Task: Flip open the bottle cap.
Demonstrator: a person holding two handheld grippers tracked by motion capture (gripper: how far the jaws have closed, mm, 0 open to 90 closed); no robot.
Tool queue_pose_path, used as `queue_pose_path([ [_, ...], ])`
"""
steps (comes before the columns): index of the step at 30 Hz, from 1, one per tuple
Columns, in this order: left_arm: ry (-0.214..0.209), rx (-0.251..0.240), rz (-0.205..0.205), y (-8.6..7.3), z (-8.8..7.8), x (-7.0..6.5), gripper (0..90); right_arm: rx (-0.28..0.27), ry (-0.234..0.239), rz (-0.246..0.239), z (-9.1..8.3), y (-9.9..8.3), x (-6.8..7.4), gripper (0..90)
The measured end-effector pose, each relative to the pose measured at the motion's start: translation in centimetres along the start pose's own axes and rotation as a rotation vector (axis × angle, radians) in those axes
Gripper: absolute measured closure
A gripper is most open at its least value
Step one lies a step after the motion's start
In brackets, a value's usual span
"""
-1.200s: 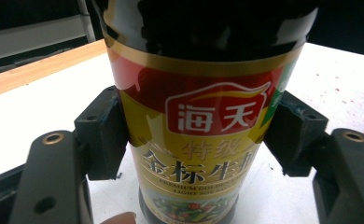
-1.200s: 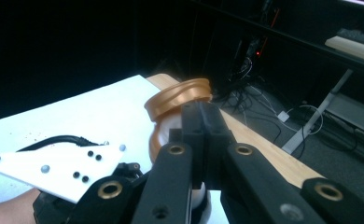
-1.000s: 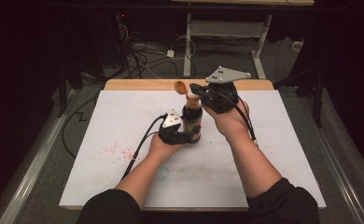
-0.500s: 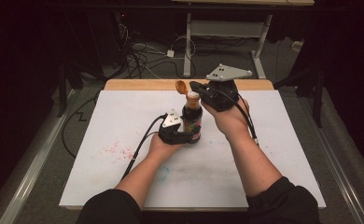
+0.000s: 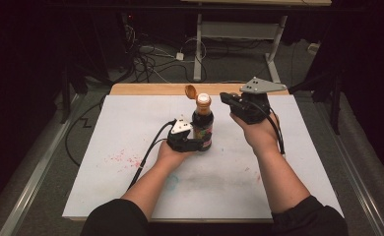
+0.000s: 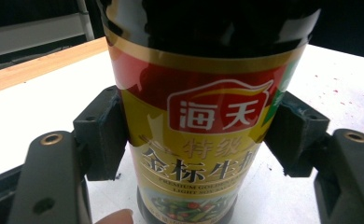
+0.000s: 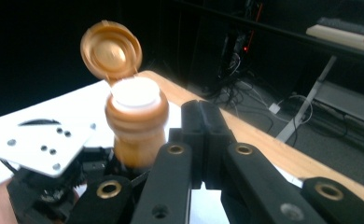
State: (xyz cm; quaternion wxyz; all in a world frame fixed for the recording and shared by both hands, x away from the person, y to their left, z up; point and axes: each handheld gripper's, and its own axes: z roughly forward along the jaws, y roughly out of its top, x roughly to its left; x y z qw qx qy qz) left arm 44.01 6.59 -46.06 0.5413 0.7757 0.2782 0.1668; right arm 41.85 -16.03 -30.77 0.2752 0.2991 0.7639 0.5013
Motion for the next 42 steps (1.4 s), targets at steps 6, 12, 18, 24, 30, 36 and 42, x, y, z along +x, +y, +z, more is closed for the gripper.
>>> queue_pose_path([
  [6, 0.001, 0.002, -0.002, 0.0, 0.0, 0.0, 27.9, 0.021, -0.001, 0.026, 0.3, -2.3, -0.5, 89.1],
  [12, 0.0, 0.019, -0.001, 0.3, 0.0, 0.0, 27.4, 0.046, 0.013, 0.047, 1.1, -4.8, -0.6, 66.1],
  [18, -0.017, 0.044, -0.03, 0.2, -0.2, 0.4, 20.2, 0.037, 0.003, 0.069, 1.6, -6.6, -0.5, 33.6],
  [24, -0.045, 0.069, -0.05, -0.6, -0.7, 0.7, 5.7, 0.044, -0.014, 0.106, 2.1, -8.5, -0.5, 1.9],
  [30, -0.034, 0.126, -0.076, -1.8, -1.6, 1.2, 0.0, 0.049, -0.024, 0.12, 2.3, -10.7, -0.4, 0.0],
  [36, -0.012, 0.148, -0.092, -2.9, -3.1, 1.8, 0.0, 0.084, -0.043, 0.137, 1.9, -13.3, -0.3, 0.0],
  [42, 0.018, 0.185, -0.081, -4.1, -4.9, 1.7, 0.0, 0.115, -0.062, 0.138, 1.0, -15.6, -0.1, 0.0],
])
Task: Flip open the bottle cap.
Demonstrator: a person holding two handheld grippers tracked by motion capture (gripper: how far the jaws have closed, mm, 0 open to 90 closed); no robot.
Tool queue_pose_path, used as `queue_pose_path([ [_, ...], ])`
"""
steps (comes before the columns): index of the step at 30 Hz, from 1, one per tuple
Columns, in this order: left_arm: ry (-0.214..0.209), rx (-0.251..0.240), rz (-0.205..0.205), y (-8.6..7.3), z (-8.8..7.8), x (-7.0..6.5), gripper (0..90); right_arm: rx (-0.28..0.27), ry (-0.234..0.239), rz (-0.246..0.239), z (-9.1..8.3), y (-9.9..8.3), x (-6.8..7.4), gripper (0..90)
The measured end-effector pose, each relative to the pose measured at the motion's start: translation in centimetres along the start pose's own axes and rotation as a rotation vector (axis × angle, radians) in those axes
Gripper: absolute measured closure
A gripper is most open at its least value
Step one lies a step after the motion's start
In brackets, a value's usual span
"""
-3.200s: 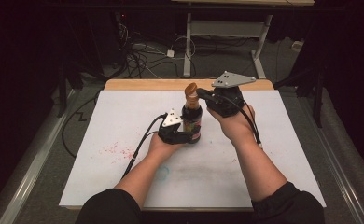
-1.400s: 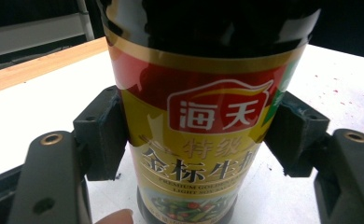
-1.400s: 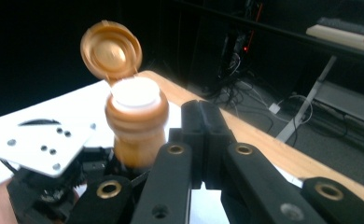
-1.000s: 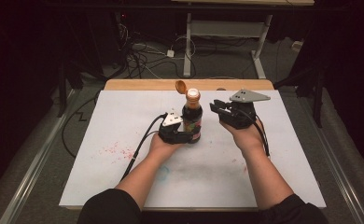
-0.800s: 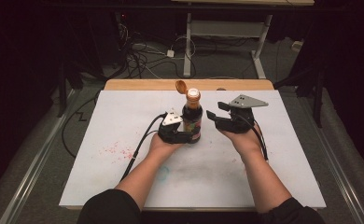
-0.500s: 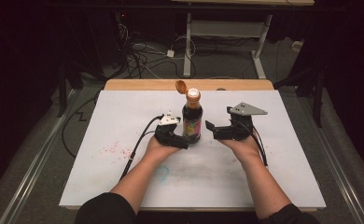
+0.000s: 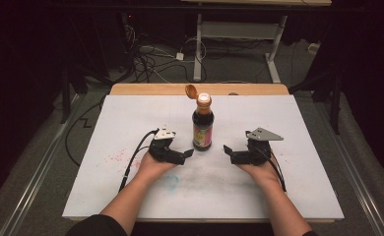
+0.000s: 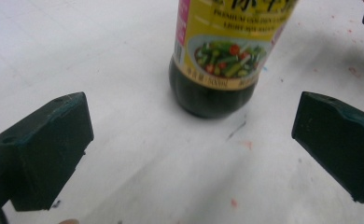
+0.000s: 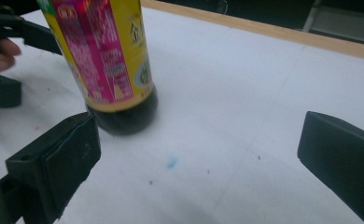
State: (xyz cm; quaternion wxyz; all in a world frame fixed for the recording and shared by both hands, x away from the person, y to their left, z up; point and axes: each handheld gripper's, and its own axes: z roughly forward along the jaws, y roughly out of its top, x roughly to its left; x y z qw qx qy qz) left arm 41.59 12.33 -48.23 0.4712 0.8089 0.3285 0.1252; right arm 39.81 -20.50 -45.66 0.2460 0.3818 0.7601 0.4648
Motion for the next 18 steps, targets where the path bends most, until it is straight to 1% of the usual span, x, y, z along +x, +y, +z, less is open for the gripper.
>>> queue_pose_path([
  [2, 0.011, 0.006, 0.0, -0.6, -0.7, 0.1, 0.0, 0.002, -0.011, -0.004, -0.4, -0.7, -0.1, 0.0],
  [6, 0.038, -0.01, -0.004, -1.8, -2.6, 0.1, 0.0, 0.006, -0.014, 0.007, -1.4, -1.9, -0.2, 0.0],
  [10, 0.058, -0.029, -0.01, -3.0, -4.5, 0.2, 0.0, -0.001, -0.025, 0.004, -2.4, -2.8, -0.2, 0.0],
  [12, 0.063, -0.044, -0.017, -3.6, -5.5, 0.3, 0.0, -0.001, -0.029, 0.006, -3.0, -3.2, -0.2, 0.1],
  [15, 0.078, -0.057, -0.014, -4.4, -6.8, 0.2, 0.0, -0.012, -0.038, 0.005, -3.8, -3.7, -0.2, 0.0],
  [18, 0.077, -0.071, -0.026, -5.3, -7.9, 0.0, 0.0, -0.012, -0.046, 0.004, -4.6, -4.3, -0.1, 0.0],
])
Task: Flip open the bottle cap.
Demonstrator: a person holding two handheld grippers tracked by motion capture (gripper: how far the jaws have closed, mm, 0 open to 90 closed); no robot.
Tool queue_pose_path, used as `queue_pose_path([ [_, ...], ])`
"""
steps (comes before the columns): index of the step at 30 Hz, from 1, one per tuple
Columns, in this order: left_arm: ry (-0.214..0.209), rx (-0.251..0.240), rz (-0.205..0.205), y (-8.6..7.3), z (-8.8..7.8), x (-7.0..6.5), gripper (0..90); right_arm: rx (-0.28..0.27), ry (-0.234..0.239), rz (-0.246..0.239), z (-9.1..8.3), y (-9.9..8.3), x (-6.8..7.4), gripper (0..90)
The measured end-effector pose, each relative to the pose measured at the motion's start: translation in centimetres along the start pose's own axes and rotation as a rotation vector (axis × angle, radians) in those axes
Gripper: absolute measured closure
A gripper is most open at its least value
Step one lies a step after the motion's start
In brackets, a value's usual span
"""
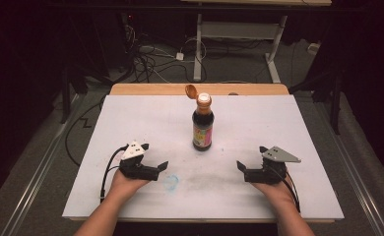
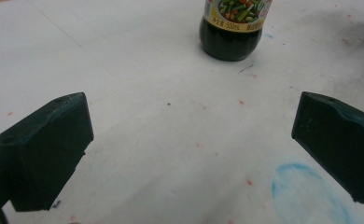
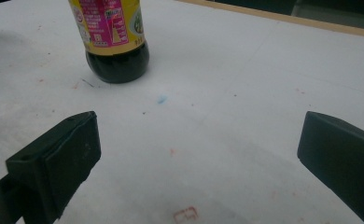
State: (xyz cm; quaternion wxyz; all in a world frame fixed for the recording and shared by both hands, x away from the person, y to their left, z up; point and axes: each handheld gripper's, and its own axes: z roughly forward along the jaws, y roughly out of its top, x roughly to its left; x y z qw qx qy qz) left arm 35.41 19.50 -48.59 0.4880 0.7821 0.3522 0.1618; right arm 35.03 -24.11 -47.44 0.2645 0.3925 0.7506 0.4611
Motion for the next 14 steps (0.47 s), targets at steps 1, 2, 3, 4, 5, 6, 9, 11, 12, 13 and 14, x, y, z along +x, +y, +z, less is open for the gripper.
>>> queue_pose_path([
  [1, 0.003, 0.0, 0.002, -0.2, -0.3, -0.1, 0.0, -0.004, 0.0, 0.001, -0.3, -0.2, 0.0, 0.0],
  [2, 0.004, -0.001, 0.005, -0.4, -0.6, -0.2, 0.0, -0.007, -0.005, -0.005, -0.5, -0.4, 0.0, 0.0],
  [3, 0.004, -0.006, 0.006, -0.6, -0.9, -0.3, 0.0, -0.006, -0.009, 0.002, -0.8, -0.6, 0.1, 0.0],
  [4, 0.006, -0.006, 0.007, -0.8, -1.2, -0.5, 0.0, -0.014, -0.011, -0.001, -1.0, -0.7, 0.1, 0.1],
  [5, 0.007, -0.006, 0.009, -1.0, -1.4, -0.6, 0.0, -0.016, -0.013, 0.007, -1.2, -0.9, 0.1, 0.0],
  [6, 0.01, -0.002, 0.01, -1.2, -1.5, -0.6, 0.0, -0.019, -0.01, 0.004, -1.3, -1.0, 0.1, 0.1],
  [9, 0.021, 0.007, 0.007, -1.4, -1.7, -0.6, 0.0, -0.019, -0.015, 0.008, -1.2, -1.1, 0.1, 0.1],
  [11, 0.03, 0.012, 0.013, -1.4, -1.7, -0.6, 0.0, -0.015, -0.022, 0.011, -1.1, -1.1, 0.1, 0.1],
  [12, 0.033, 0.015, 0.012, -1.4, -1.7, -0.6, 0.0, -0.014, -0.023, 0.007, -1.1, -1.1, 0.1, 0.1],
  [13, 0.034, 0.014, 0.007, -1.4, -1.7, -0.6, 0.0, -0.016, -0.023, 0.004, -1.1, -1.1, 0.2, 0.1],
  [14, 0.034, 0.014, 0.007, -1.4, -1.7, -0.6, 0.0, -0.015, -0.024, 0.004, -1.1, -1.1, 0.2, 0.0],
])
